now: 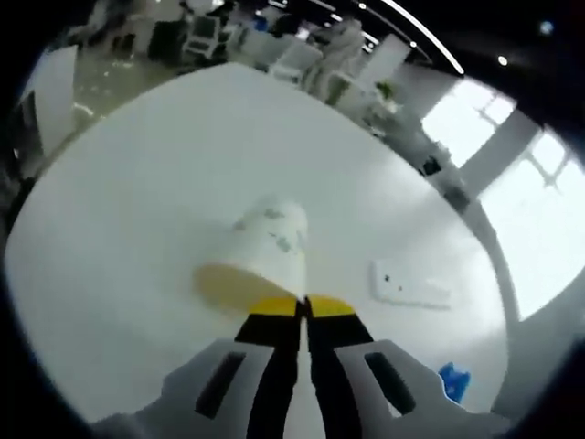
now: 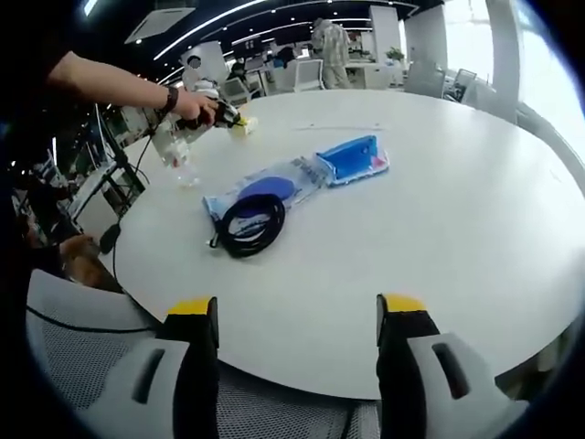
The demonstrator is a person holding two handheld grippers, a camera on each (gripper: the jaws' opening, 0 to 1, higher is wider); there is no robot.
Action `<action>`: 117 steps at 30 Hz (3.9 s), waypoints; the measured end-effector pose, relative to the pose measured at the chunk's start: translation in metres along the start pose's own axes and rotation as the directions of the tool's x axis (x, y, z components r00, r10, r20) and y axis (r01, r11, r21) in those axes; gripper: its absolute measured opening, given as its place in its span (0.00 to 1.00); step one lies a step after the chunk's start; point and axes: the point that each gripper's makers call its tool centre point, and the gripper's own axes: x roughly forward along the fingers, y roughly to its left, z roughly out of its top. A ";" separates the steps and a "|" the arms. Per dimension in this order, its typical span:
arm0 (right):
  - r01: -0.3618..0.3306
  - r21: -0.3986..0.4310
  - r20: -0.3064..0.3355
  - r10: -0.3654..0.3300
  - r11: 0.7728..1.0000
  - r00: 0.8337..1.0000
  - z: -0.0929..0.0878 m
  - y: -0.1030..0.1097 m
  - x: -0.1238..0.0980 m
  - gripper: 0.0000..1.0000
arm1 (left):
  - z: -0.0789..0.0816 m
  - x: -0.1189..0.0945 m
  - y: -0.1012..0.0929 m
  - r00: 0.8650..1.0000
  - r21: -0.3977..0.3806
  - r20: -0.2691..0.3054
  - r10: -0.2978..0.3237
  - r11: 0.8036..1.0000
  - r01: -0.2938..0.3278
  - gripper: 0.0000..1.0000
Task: Arrange the tabletop items into an orderly group along one side of the table until the central work area is clear of visible clutter.
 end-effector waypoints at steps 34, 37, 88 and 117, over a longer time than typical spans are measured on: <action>-0.053 -0.005 0.055 0.053 0.999 0.997 0.010 0.011 -0.003 0.70 | -0.086 -0.140 -0.071 0.999 0.520 -0.027 -0.045 0.852 0.053 0.00; -0.058 -0.008 0.057 0.058 0.998 0.997 0.011 0.013 -0.003 0.70 | -0.104 -0.152 -0.070 0.999 0.540 -0.038 -0.039 0.840 0.053 0.00; -0.078 0.006 0.074 0.077 0.997 0.994 0.014 0.016 -0.005 0.70 | -0.147 -0.186 -0.010 0.990 0.648 -0.051 0.131 0.759 -0.067 0.01; -0.077 0.008 0.070 0.077 0.997 0.995 0.013 0.015 -0.004 0.70 | -0.153 -0.173 -0.005 0.987 0.739 -0.015 0.161 0.666 -0.098 0.12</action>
